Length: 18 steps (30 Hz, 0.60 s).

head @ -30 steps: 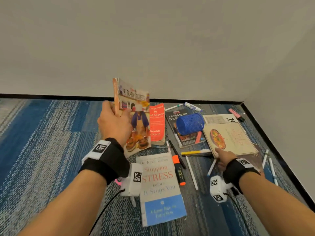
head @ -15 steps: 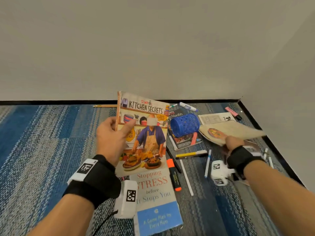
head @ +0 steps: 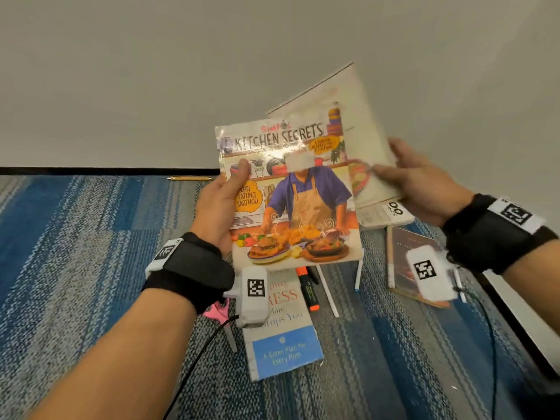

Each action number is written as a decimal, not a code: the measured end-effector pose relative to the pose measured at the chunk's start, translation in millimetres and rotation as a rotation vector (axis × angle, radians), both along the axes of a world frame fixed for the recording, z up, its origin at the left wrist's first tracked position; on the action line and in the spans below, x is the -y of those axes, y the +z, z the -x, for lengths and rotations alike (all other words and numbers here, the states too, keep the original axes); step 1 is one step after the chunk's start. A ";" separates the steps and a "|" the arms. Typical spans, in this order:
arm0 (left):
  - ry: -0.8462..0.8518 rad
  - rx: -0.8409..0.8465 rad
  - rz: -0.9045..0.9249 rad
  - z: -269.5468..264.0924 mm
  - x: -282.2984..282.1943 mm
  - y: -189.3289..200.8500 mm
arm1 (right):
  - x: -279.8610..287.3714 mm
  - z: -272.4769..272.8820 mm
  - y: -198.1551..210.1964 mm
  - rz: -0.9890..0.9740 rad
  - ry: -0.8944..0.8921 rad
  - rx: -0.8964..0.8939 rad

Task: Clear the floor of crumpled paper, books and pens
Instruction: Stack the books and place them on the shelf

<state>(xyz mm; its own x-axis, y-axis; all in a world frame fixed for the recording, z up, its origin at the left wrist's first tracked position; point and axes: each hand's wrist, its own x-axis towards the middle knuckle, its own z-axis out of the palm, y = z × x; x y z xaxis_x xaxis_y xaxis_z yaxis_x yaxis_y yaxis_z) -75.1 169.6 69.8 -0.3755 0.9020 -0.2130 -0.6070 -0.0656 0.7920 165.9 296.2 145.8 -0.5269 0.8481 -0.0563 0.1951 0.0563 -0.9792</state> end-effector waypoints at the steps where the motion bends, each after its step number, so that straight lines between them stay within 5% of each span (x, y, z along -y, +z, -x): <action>1: 0.002 0.012 0.014 2.9 3.9 -5.8 | 13.7 12.3 -7.7 0.112 0.071 -0.027; 7: 0.128 0.105 0.279 27.2 53.4 -49.2 | 71.7 75.1 -61.2 0.597 0.336 -0.063; 10: 0.266 0.031 0.273 46.7 78.0 -57.7 | 78.3 101.1 -75.0 0.729 0.470 -0.029; 14: 0.474 -0.313 0.191 77.9 105.9 -52.2 | 93.4 154.7 -118.5 0.237 0.508 0.158; 18: 0.599 -0.565 0.153 100.6 140.3 -45.5 | 112.3 207.8 -148.6 0.076 0.494 0.123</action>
